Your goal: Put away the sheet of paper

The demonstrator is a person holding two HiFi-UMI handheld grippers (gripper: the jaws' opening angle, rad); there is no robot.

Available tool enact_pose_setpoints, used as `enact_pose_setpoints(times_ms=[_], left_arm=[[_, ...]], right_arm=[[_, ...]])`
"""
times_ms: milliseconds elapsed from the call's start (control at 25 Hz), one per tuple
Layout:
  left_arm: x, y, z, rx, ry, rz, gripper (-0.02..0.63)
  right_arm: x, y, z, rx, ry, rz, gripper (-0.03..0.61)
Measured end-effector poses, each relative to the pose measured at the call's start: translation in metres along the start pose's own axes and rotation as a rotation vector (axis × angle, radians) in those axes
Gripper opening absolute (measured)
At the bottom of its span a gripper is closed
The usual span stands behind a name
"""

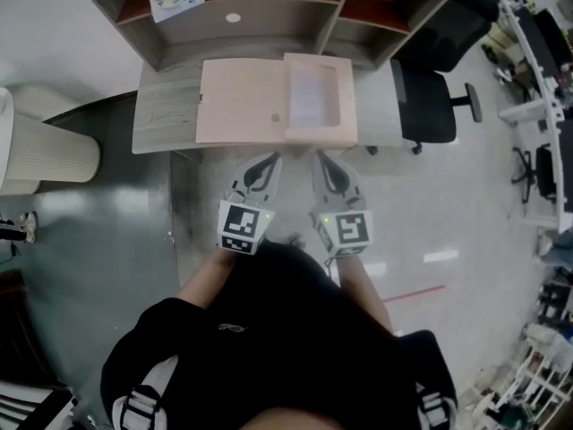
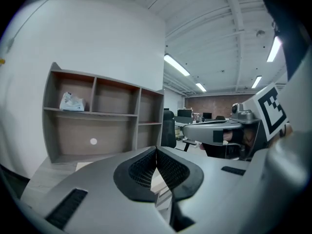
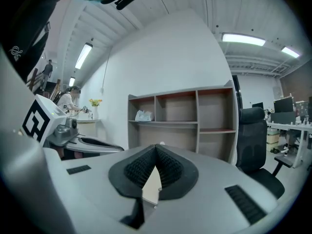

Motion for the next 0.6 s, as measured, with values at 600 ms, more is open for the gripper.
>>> enact_pose_setpoints(times_ms=[600], left_arm=[[-0.080, 0.029, 0.010, -0.043, -0.007, 0.128, 0.046]], right_arm=[[-0.027, 0.090, -0.003, -0.077, -0.030, 0.001, 0.017]])
Point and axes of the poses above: the fingertips, and each gripper's own axes: y backward along the fingers, x to its left, z out of its top, the point moved 2 cm from there along y, backward along the fingers, and after that the axes turned 1 degree about -y, right-handed, at the moved point
